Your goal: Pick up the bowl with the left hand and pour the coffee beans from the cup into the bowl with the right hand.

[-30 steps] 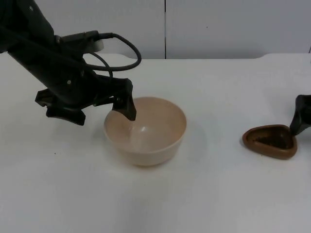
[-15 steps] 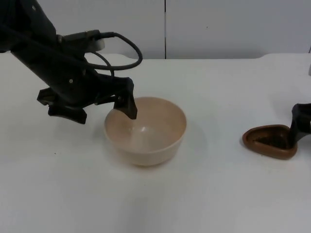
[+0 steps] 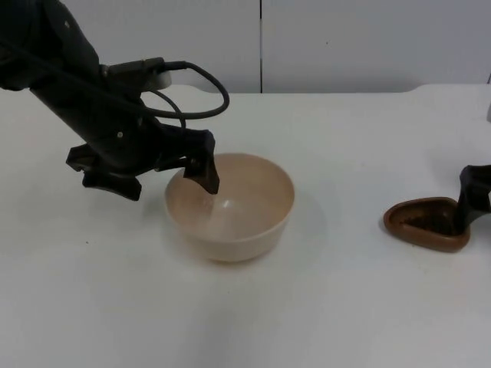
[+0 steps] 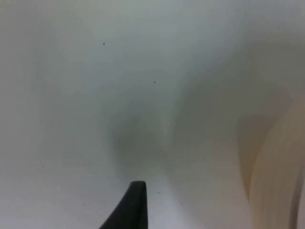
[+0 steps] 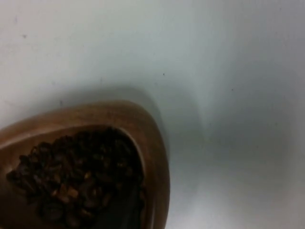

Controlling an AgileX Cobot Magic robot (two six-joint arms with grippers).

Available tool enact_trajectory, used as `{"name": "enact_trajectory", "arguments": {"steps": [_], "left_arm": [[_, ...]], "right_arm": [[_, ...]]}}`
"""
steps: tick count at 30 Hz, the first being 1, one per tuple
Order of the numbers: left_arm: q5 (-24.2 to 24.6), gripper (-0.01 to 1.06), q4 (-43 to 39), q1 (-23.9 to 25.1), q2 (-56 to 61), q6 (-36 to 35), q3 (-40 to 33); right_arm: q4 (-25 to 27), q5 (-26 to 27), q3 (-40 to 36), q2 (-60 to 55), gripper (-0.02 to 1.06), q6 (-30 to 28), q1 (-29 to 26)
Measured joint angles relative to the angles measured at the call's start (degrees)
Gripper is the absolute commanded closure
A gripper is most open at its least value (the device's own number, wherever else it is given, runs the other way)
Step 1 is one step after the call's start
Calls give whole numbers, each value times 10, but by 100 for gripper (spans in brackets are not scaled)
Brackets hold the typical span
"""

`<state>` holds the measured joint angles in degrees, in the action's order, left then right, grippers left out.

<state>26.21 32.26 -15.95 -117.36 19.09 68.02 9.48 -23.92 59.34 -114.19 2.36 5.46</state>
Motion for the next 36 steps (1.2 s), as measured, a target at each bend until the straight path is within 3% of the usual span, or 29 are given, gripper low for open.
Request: {"name": "enact_trajectory", "arguments": {"steps": [7,9,13,14,22,26,36], "left_arm": [[1,4,0,-5,-16,0,1],[1,14,0,-11,-18,0,1],[1,50,0,-18,-25,-1,1],[1,54,0,-18,-25,-1,1],[2,62,-3,-18,-35,-2,9],[2,105,-4,-18,-35,-12,12],[25,105,-16,-18,-35,-40,12]], "right_arm": [[0,0,0,0,-1,0,0],[0,0,0,0,-1,0,0],[0,0,0,0,-1,0,0],[0,0,0,0,-1,0,0],[0,0,0,0,-1,0,0],[0,0,0,0,-1,0,0],[0,0,0,0,-1,0,0]]}}
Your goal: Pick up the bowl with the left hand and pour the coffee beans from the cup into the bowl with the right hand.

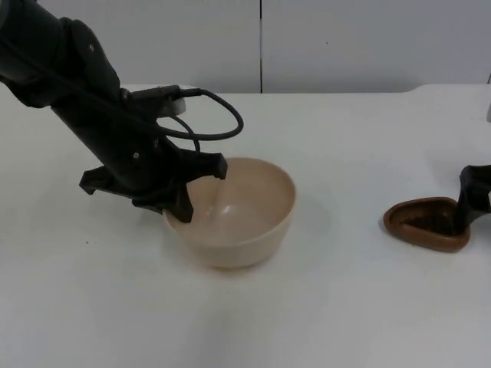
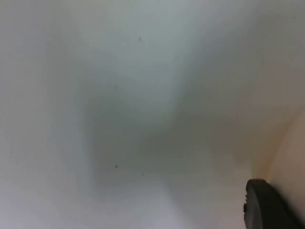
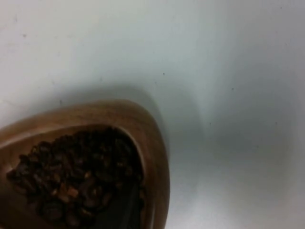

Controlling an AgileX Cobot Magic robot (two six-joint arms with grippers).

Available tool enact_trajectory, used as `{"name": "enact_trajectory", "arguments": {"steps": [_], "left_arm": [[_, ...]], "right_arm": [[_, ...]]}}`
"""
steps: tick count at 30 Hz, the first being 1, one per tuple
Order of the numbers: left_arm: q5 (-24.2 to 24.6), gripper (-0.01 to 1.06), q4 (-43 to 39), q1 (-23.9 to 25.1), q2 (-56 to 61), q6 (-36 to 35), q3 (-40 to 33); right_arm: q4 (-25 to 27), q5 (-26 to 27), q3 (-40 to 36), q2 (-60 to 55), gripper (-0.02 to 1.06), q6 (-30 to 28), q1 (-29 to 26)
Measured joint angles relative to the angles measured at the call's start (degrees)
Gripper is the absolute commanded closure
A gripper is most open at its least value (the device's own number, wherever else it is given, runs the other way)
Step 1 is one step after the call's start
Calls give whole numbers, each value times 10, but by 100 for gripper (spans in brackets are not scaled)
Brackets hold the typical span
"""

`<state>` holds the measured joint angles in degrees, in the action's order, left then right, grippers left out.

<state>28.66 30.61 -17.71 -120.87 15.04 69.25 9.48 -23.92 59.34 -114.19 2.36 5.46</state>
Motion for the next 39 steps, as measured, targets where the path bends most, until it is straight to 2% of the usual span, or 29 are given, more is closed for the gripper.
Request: {"name": "enact_trajectory", "arguments": {"steps": [10,12,14,20,30,33,35,38,39], "left_arm": [[7,105,0,0,17,-12,5],[7,105,0,0,17,-14,5],[8,105,0,0,19,-15,5],[9,105,0,0,31,-16,5],[9,105,0,0,40,-16,5],[9,105,-1,0,40,-16,5],[9,105,-3,0,40,-16,5],[9,105,-3,0,40,-16,5],[9,105,-4,0,40,-16,5]], "right_arm": [[0,0,0,0,-1,4,6],[-2,2,0,0,-1,24,21],[-22,4,1,-3,-1,68,38],[-82,4,2,-8,-1,141,42],[-91,2,3,-9,-1,149,42],[-91,1,3,-9,2,149,42],[-91,0,3,-9,13,149,42],[-91,0,3,-10,46,149,42],[-91,0,3,-9,46,149,42]]}}
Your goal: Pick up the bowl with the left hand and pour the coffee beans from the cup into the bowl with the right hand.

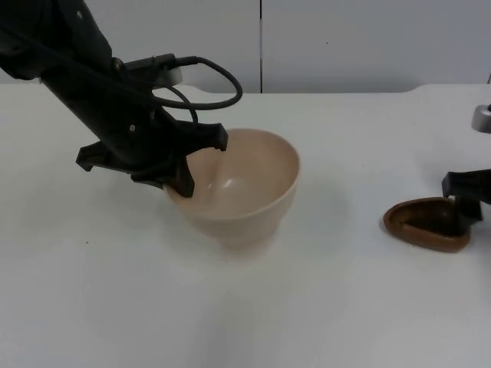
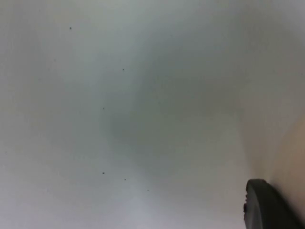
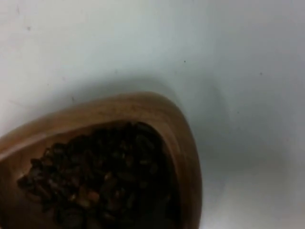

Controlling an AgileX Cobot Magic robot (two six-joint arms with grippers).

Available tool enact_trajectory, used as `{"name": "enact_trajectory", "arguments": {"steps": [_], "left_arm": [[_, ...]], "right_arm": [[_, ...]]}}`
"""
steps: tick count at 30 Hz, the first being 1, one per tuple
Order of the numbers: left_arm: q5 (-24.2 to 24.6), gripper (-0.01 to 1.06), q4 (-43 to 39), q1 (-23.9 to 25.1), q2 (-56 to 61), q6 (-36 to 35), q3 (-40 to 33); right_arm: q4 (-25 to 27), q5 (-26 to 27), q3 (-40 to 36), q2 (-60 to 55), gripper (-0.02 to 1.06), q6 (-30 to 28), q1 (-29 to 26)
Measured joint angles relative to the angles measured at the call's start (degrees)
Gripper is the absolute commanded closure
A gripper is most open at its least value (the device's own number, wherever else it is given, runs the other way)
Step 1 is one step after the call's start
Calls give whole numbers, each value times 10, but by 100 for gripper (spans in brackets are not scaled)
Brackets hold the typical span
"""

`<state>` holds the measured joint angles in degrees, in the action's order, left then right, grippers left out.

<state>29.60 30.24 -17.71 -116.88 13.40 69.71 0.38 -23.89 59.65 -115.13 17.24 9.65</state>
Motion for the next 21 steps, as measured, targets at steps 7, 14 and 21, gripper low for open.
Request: {"name": "enact_trajectory", "arguments": {"steps": [7,14,21], "left_arm": [[0,105,-1,0,0,0,0],[0,105,-1,0,0,0,0],[5,105,-1,0,0,0,0]], "right_arm": [[0,0,0,0,80,1,0],[0,1,0,0,105,5,0],[0,1,0,0,105,6,0]]}}
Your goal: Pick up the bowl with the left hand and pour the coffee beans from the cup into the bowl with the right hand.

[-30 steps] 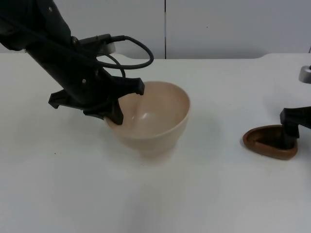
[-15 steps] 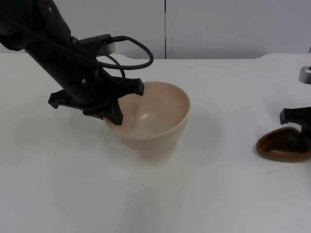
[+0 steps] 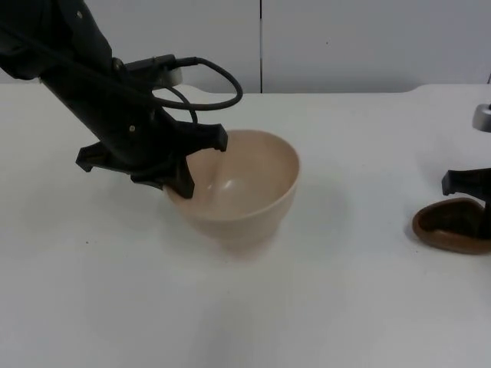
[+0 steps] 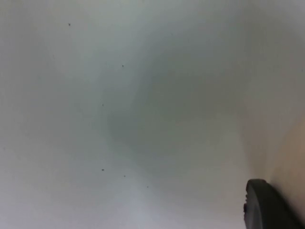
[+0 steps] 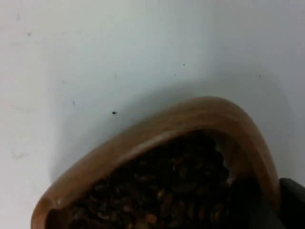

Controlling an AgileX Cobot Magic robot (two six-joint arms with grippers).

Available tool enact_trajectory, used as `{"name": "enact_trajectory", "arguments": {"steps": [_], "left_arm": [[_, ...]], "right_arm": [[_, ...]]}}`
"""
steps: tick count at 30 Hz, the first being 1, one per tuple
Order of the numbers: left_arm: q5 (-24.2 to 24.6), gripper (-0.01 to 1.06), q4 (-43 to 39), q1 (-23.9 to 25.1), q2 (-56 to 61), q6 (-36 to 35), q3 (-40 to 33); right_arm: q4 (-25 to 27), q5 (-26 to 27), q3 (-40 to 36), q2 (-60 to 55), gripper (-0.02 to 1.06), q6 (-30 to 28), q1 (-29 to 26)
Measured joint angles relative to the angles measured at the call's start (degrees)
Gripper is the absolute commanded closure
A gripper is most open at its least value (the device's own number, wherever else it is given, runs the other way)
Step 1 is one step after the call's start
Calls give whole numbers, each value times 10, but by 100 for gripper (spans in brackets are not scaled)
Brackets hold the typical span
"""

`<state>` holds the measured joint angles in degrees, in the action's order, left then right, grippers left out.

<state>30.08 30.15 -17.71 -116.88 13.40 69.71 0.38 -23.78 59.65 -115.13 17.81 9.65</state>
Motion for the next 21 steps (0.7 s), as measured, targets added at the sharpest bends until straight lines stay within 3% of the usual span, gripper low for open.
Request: {"name": "enact_trajectory", "arguments": {"steps": [10,13,21], "left_arm": [[4,105,0,0,0,-1,0],[6,105,0,0,0,-6,3],[27,105,33,0,5,-5,40]], "right_arm": [[-9,-37,31,22,105,-18,0],[-36,-66,67,51,105,-24,0],[-49,-139,167,93,105,-60,0]]}}
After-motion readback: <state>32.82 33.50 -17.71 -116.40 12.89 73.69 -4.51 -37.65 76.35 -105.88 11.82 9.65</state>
